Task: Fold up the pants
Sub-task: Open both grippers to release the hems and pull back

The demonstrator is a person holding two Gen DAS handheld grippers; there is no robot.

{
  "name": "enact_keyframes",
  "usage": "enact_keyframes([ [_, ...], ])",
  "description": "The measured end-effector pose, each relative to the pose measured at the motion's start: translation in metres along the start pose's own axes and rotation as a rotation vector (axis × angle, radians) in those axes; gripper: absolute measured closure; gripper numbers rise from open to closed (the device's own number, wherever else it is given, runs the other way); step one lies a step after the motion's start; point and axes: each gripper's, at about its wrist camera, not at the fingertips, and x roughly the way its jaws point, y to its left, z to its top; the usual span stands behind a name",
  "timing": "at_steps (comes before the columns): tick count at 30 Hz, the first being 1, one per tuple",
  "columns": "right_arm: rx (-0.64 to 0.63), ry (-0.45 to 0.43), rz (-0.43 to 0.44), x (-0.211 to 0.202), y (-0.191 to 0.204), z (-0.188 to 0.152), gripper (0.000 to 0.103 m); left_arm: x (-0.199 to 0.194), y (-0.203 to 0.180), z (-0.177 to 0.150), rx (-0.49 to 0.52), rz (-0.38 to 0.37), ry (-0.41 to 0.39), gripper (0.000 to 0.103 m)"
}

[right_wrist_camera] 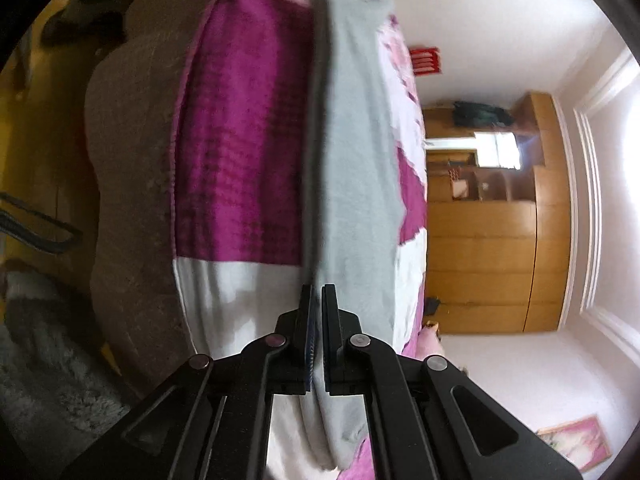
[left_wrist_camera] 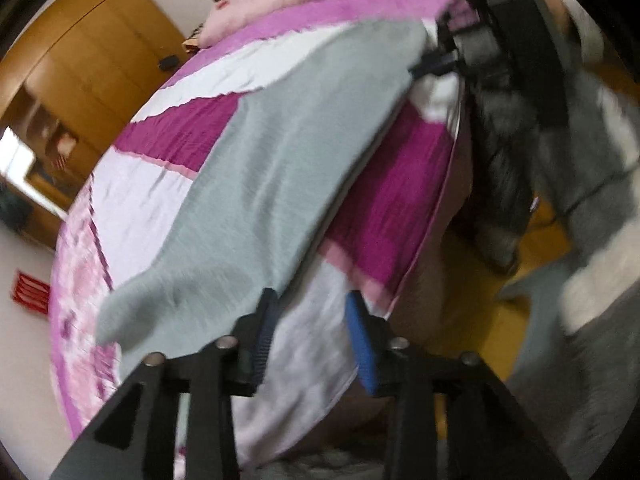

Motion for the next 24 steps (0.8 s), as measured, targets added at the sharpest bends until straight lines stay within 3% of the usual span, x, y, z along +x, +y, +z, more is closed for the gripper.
enact_keyframes([
  [2, 0.071, 0.012, 0.033, -0.003, -0.011, -0.005, 0.100, -0.004, 0.005, 0.007, -0.067, -0.037, -0.025, 0.063],
  [6, 0.339, 0.044, 0.145, -0.008, -0.045, -0.031, 0.082, -0.006, 0.015, 0.030, -0.176, -0.099, -0.089, 0.061],
  [10, 0.644, 0.126, 0.169, -0.005, -0.082, -0.078, 0.081, 0.003, 0.017, 0.057, -0.203, -0.061, -0.142, 0.050],
  [13, 1.009, 0.171, 0.283, 0.003, -0.112, -0.128, 0.080, 0.017, 0.014, 0.072, -0.221, -0.026, -0.162, 0.050],
  [17, 1.705, 0.180, 0.609, 0.034, -0.125, -0.227, 0.075, 0.039, 0.016, 0.081, -0.282, -0.012, -0.171, 0.050],
  [19, 1.938, 0.147, 0.745, 0.051, -0.118, -0.257, 0.076, 0.050, 0.022, 0.079, -0.319, -0.004, -0.159, 0.050],
  [21, 2.037, 0.155, 0.783, 0.062, -0.111, -0.271, 0.076, 0.060, 0.028, 0.075, -0.368, -0.018, -0.140, 0.050],
  [24, 2.055, 0.216, 0.787, 0.076, -0.109, -0.276, 0.076, 0.068, 0.037, 0.065, -0.431, -0.047, -0.127, 0.050],
])
